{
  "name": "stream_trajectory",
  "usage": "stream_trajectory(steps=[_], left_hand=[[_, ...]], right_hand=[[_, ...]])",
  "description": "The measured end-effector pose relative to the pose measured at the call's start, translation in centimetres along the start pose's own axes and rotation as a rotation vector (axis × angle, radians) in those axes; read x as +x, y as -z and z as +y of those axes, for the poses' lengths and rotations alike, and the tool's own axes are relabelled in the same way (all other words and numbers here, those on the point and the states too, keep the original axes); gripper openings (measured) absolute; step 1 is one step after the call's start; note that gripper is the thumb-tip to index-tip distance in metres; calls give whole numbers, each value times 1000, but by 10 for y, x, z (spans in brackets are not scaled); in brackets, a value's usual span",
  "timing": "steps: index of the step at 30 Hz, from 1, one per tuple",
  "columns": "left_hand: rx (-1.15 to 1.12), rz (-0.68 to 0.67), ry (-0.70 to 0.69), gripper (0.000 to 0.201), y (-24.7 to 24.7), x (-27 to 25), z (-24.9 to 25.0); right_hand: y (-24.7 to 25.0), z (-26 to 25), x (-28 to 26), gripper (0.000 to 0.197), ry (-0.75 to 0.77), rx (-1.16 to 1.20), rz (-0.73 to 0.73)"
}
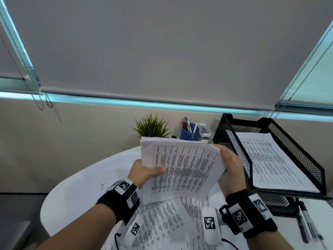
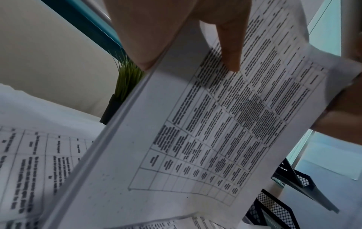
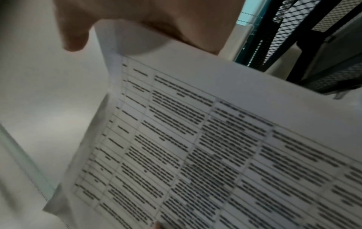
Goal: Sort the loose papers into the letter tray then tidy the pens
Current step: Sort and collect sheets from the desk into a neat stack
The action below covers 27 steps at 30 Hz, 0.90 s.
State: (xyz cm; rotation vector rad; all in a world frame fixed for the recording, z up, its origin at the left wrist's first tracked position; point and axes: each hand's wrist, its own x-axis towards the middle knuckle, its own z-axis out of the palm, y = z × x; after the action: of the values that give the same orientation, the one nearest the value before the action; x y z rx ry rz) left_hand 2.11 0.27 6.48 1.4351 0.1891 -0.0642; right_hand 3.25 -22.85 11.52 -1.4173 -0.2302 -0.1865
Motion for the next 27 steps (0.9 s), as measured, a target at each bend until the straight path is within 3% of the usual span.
stream_trajectory(steps=[7, 11, 17, 22, 23, 25, 27], left_hand=[[60, -13, 21, 28, 2, 2, -5], [81, 16, 10, 25, 3, 4, -9], [96, 26, 21, 24, 2, 1, -18], [180, 35, 24, 16, -1, -4, -27], [189, 37, 16, 16, -2, -4, -26], [205, 24, 15, 18, -3, -4, -23], [246, -2, 23, 16, -3, -9, -23]], right_hand=[[-4, -1, 5, 55, -59, -23, 77], [-2, 1, 0, 49, -2, -78, 18], [9, 48, -11, 75, -288, -165, 28], [10, 71, -21, 56, -464, -231, 58], [10, 71, -21, 54, -466, -233, 75], [9, 65, -18, 31, -441, -204, 116], [9, 59, -13, 29, -425, -164, 139]])
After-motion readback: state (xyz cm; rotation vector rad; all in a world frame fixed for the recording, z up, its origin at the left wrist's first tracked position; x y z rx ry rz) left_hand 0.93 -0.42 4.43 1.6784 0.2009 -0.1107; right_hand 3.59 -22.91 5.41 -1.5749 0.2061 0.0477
